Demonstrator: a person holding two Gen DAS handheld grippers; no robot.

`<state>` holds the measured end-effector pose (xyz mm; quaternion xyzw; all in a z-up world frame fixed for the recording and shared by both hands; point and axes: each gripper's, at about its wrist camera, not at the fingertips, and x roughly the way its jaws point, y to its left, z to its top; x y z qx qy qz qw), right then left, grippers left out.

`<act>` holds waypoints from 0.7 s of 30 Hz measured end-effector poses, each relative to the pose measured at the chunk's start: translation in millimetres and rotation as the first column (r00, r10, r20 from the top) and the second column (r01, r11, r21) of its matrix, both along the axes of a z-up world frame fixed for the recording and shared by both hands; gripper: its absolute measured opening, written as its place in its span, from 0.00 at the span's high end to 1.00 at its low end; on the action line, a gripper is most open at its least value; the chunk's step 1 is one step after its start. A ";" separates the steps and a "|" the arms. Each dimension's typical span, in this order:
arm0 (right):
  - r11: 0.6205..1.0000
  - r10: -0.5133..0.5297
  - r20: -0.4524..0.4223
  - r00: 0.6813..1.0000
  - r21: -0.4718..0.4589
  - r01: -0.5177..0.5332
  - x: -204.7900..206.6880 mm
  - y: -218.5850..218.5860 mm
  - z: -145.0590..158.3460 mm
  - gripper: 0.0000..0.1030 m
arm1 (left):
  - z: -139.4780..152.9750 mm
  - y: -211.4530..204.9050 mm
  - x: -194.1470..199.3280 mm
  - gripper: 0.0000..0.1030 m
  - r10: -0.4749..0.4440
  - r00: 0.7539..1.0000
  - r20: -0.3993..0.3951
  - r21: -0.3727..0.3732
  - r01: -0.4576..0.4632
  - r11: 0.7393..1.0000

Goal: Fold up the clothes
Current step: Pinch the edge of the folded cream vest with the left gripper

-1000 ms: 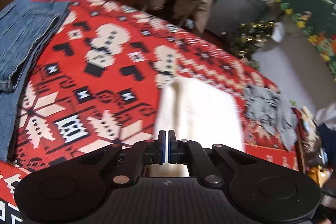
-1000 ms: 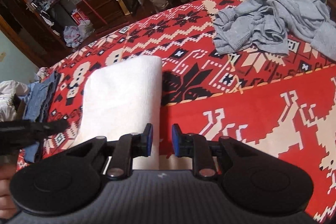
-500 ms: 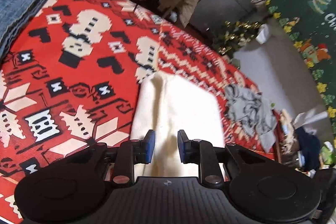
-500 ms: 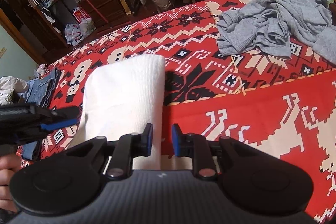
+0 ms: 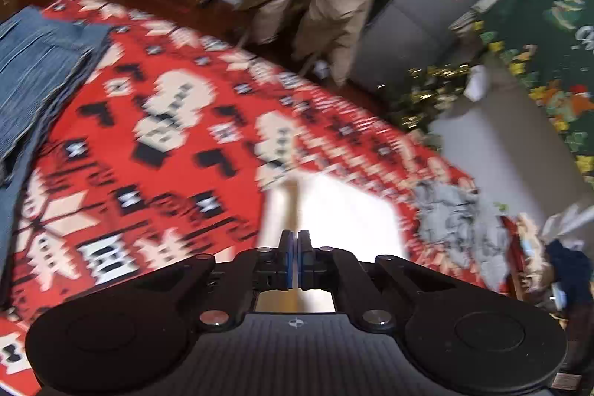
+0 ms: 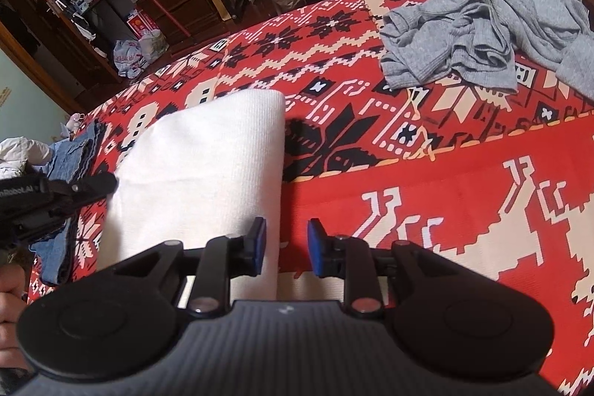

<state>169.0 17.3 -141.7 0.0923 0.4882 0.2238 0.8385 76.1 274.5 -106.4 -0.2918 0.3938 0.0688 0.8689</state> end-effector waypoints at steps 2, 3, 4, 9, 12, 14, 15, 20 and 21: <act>1.000 -0.001 0.000 1.000 -0.004 0.001 0.4 0.3 -0.9 0.74 | -12.4 5.7 2.4 1.00 0.008 0.998 -0.058 -0.018 -0.010 1.000; 1.000 -0.002 -0.001 1.000 -0.004 0.002 0.8 0.3 -1.2 0.74 | -14.8 8.4 3.0 1.00 0.006 0.998 -0.062 -0.045 -0.009 0.999; 1.000 -0.003 -0.004 1.000 -0.002 0.003 1.4 0.1 -1.4 0.74 | -14.3 11.0 3.0 1.00 0.000 0.999 -0.047 -0.080 -0.004 0.997; 1.000 -0.001 -0.003 1.000 0.000 0.001 1.9 -0.5 -1.8 0.74 | -11.3 21.0 -0.1 0.80 -0.026 0.999 0.035 -0.228 0.033 0.973; 1.000 0.000 -0.003 1.000 -0.001 0.000 1.5 0.2 -1.8 0.74 | -11.8 18.6 2.8 0.75 -0.024 1.000 0.019 -0.212 0.028 0.977; 1.000 0.001 -0.001 1.000 -0.003 -0.001 1.2 0.5 -1.9 0.74 | -14.2 13.7 8.1 0.75 -0.039 0.999 0.004 -0.211 0.039 0.977; 1.000 0.002 -0.001 1.000 -0.004 -0.002 1.1 0.7 -1.9 0.74 | -15.6 11.6 10.3 0.75 -0.048 0.999 0.000 -0.212 0.046 0.976; 1.000 0.003 -0.003 1.000 -0.003 -0.003 1.6 0.2 -2.4 0.74 | -7.3 2.9 4.1 0.96 -0.057 0.998 0.022 -0.149 0.060 0.987; 1.000 0.003 -0.004 1.000 -0.002 -0.003 1.8 0.0 -2.6 0.73 | -5.1 3.1 1.3 0.96 -0.055 0.998 0.029 -0.140 0.058 0.988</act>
